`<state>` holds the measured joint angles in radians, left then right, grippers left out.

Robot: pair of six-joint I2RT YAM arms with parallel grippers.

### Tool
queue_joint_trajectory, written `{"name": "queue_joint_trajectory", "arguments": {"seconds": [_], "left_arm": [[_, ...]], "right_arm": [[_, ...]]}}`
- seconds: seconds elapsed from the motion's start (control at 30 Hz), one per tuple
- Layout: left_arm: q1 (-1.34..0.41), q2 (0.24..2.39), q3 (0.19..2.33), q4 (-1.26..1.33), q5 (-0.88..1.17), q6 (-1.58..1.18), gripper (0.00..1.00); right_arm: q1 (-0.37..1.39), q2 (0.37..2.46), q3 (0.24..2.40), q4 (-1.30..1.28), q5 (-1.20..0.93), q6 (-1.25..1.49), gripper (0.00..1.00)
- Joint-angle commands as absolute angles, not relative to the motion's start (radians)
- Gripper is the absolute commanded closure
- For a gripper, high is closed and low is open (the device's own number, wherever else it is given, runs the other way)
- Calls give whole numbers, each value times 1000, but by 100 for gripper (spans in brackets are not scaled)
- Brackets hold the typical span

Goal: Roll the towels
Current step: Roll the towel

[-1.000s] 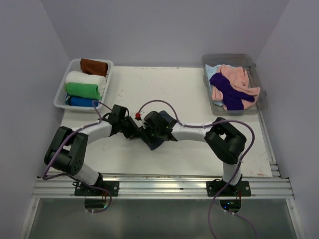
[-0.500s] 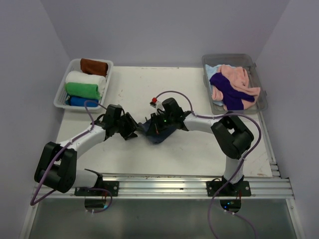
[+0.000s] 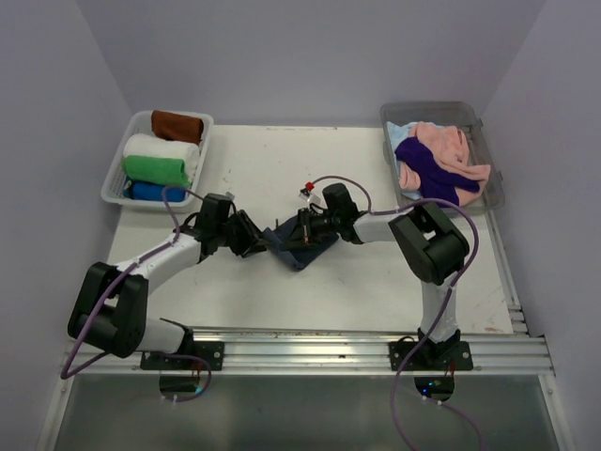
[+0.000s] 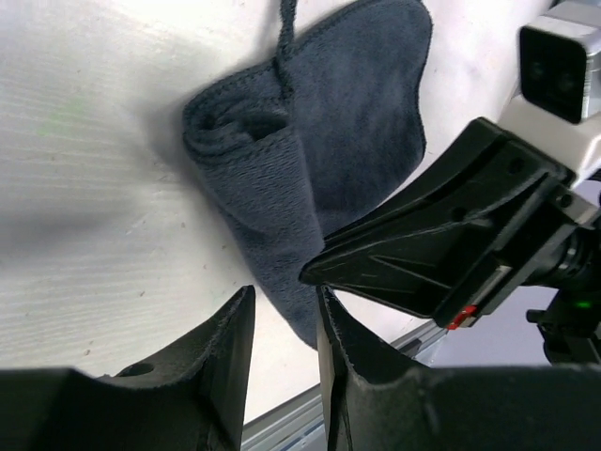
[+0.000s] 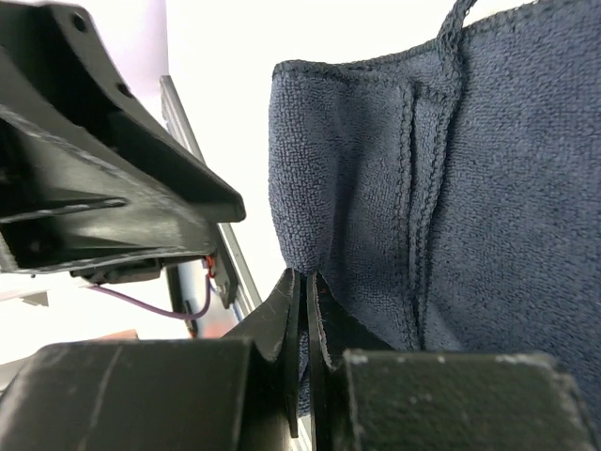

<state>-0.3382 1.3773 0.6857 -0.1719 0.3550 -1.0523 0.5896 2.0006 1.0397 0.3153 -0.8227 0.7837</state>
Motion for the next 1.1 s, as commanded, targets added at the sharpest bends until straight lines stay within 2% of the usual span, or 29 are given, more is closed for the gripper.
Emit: {"name": "queue_joint_trajectory", "arguments": {"seconds": [0.0,0.5,0.73,0.83,0.87,0.97,1.07], "left_arm": [[-337,1387,752,-117,377,-1014,65],[-337,1591,850,-51,396,-982,68],[-339,1690,885,-90,368,-968,68],[-339,1739,882,-95,377,-968,69],[-341,1750,881,-95,377,-966,70],[-345,1772,867,-101,367,-971,71],[-345,1776,848,-98,367,-976,72]], "right_arm": [[592,2006,1045,367,-876,818,100],[583,2042,1032,399,-887,841,100],[580,2001,1022,306,-838,779,100],[581,1938,1005,236,-776,710,79],[584,1921,997,232,-759,704,67],[594,1858,977,178,-723,660,56],[607,1809,965,123,-681,623,52]]}}
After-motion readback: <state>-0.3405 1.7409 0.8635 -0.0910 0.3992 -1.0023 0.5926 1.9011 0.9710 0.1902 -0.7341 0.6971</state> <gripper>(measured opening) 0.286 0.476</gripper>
